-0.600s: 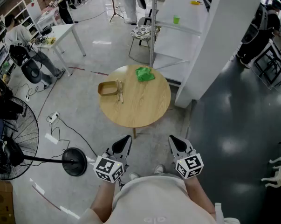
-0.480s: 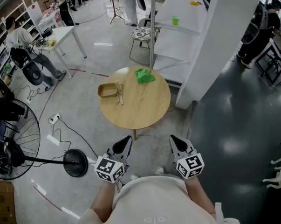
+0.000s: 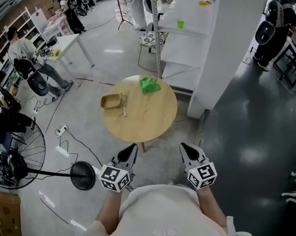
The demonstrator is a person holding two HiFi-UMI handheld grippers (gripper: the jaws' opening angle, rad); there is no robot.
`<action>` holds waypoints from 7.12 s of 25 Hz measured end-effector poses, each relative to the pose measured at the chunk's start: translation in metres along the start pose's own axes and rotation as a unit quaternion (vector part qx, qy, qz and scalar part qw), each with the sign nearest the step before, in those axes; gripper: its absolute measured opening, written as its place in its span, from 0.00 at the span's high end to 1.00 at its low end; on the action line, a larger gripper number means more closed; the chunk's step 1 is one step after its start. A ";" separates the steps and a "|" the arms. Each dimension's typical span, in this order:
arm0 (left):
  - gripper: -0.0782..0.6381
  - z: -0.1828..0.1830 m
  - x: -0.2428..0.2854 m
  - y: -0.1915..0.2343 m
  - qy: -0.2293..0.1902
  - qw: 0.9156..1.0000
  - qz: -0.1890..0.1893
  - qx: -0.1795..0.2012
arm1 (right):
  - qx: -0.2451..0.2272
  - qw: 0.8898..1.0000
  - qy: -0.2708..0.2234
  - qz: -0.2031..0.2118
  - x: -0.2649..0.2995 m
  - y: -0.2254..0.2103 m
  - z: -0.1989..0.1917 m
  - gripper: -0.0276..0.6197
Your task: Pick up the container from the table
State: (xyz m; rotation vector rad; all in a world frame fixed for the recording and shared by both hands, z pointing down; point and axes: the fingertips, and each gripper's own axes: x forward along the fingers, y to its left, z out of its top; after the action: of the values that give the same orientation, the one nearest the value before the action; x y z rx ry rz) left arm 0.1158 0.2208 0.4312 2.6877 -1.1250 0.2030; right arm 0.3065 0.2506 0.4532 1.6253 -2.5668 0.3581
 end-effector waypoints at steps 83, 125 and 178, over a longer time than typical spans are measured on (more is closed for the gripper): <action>0.74 -0.261 0.199 0.563 0.133 0.773 0.428 -0.450 | -0.019 0.979 0.203 0.017 0.425 -0.154 -0.022 0.92; 0.85 -0.031 0.055 0.494 0.072 0.952 0.255 -0.152 | -0.056 0.981 0.091 0.162 0.477 0.060 0.045 0.92; 0.85 0.022 0.020 0.418 0.032 0.957 0.284 -0.054 | -0.092 0.952 0.071 0.282 0.470 0.112 0.068 0.92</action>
State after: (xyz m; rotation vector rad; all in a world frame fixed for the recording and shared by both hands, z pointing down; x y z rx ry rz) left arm -0.1691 -0.0837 0.4766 2.1818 -1.8012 0.3052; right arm 0.0060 -0.1334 0.4605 0.7545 -2.8013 0.2450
